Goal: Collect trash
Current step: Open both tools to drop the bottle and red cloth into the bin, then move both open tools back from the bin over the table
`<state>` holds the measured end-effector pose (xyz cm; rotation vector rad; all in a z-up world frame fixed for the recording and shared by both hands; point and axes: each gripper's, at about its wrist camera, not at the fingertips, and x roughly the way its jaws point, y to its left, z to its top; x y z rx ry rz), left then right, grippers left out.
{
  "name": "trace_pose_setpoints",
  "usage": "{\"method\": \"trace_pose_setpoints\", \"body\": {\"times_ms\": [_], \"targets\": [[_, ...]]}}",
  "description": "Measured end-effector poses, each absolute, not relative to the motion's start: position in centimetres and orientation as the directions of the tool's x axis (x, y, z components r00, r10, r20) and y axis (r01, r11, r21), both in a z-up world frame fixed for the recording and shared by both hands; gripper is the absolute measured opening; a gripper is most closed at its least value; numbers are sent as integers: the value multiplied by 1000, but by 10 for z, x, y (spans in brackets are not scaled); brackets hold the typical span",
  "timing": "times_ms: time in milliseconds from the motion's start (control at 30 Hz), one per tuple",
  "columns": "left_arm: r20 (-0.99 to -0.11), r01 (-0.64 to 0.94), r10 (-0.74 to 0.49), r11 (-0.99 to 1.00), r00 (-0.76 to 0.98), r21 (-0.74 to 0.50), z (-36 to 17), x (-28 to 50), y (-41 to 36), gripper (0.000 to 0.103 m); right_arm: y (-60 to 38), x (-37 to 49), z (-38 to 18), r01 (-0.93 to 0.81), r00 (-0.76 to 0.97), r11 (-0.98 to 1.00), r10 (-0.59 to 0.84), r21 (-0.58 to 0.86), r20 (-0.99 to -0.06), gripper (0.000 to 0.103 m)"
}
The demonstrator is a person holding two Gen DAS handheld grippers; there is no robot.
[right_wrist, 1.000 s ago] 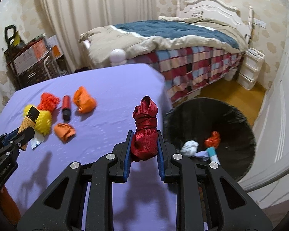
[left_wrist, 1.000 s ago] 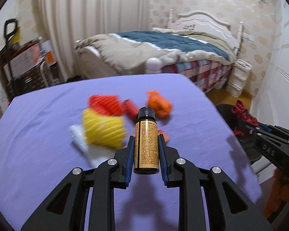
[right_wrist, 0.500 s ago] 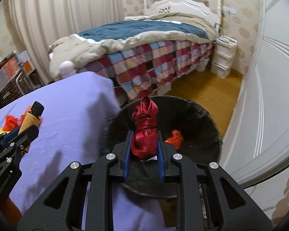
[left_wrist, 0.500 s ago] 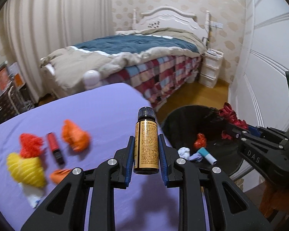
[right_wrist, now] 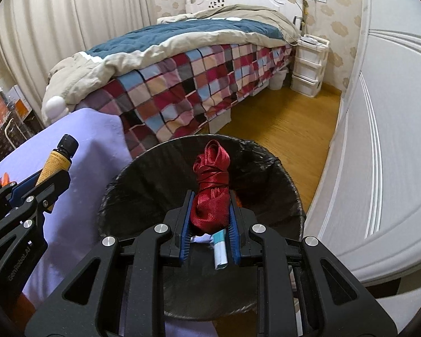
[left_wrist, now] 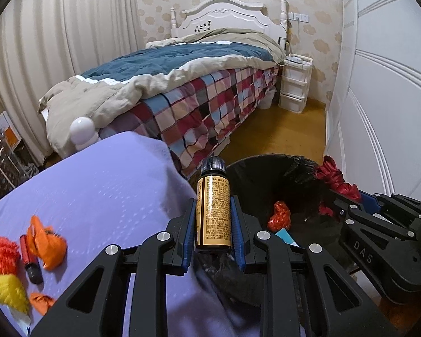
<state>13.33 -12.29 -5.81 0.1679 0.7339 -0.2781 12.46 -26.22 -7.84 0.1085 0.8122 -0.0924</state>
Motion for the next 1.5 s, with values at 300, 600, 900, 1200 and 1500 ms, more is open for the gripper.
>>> {"method": "trace_pose_setpoints", "body": {"times_ms": [300,600,900,1200,1500], "targets": [[-707,326,-194,944,680,55,-64,145,-137,25,-275,131,-82,143,690,986,-41,80,-722,29],[-680,277,-162,959,715,62,-57,137,-125,71,-277,125,-75,171,701,983,-71,70,-710,54],[-702,193,-97,979,705,59,-54,112,-77,73,-249,107,-66,133,706,988,-38,80,-707,63],[-728,44,21,997,686,70,-58,69,-2,73,-181,82,-60,-10,700,993,92,119,-708,66],[-746,-106,125,992,655,73,-68,34,65,73,-105,71,-64,-167,664,981,184,96,-724,67]]}}
